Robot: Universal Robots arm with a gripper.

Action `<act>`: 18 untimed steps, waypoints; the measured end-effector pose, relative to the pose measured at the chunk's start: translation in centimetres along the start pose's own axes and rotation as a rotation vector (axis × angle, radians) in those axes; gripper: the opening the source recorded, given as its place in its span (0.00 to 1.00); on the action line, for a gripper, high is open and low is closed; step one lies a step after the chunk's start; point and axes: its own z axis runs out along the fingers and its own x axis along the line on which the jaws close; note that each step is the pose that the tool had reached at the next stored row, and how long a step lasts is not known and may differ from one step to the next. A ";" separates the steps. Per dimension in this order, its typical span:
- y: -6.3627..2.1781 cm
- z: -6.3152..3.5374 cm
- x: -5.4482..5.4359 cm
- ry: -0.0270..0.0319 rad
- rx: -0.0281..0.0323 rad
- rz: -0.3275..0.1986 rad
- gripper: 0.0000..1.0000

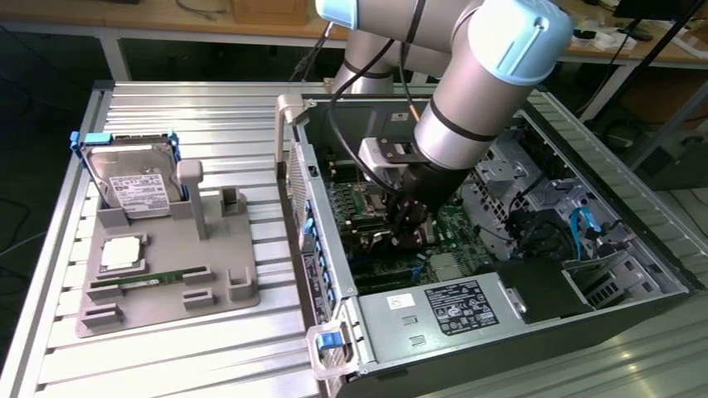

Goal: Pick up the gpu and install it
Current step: 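Insert the gpu into the slot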

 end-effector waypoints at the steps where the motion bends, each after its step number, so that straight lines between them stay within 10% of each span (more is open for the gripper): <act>1: -0.01 0.05 0.0 0.0001 0.0000 0.000 0.27; 18: -0.07 0.58 0.0 -0.0002 0.0001 0.000 0.27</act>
